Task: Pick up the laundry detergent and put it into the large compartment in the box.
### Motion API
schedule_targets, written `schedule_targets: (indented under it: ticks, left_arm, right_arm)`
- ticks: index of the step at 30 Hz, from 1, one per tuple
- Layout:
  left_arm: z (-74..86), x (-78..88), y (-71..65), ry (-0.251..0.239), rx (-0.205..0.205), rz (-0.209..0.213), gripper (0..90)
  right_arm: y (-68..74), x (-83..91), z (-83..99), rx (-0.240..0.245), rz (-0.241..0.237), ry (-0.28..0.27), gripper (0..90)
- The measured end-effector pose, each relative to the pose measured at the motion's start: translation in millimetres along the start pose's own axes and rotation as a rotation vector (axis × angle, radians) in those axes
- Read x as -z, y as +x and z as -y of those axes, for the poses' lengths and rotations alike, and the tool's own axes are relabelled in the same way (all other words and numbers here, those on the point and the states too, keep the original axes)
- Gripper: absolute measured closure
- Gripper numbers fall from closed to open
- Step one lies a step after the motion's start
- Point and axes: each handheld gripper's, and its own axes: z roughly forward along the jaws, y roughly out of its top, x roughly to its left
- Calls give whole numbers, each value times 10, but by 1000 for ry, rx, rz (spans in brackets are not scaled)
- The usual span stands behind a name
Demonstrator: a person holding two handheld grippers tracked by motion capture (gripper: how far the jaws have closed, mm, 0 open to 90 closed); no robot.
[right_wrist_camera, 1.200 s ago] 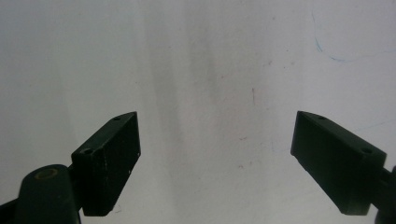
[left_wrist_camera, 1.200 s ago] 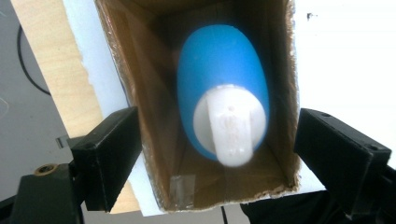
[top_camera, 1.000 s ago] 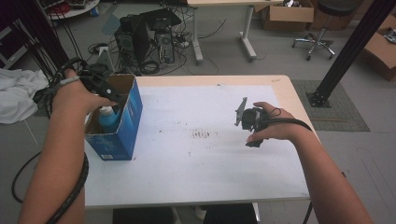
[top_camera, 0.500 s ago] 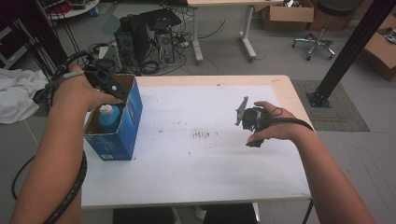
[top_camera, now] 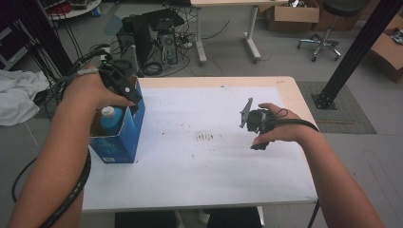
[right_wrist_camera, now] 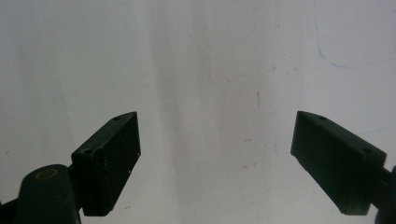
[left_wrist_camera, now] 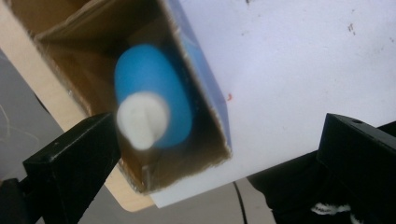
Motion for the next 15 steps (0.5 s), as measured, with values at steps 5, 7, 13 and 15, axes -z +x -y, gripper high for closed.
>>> schedule_targets:
  ticks: [5, 7, 13, 15]
  left_arm:
    - [-86, -16, -165, -6, -125, 10, 1]
    - [-126, -26, -259, -4, -189, -10, 1]
    - [-245, -38, -508, -35, -377, 4, 1]
    - [-288, -59, -630, -52, -477, 12, 1]
  right_arm:
    - [9, 19, -3, 4, -4, 4, 159]
    - [3, 37, -3, 8, -3, 6, 159]
    - [-19, 108, -8, 11, -7, 3, 159]
    - [-24, 137, -12, 13, -5, 2, 159]
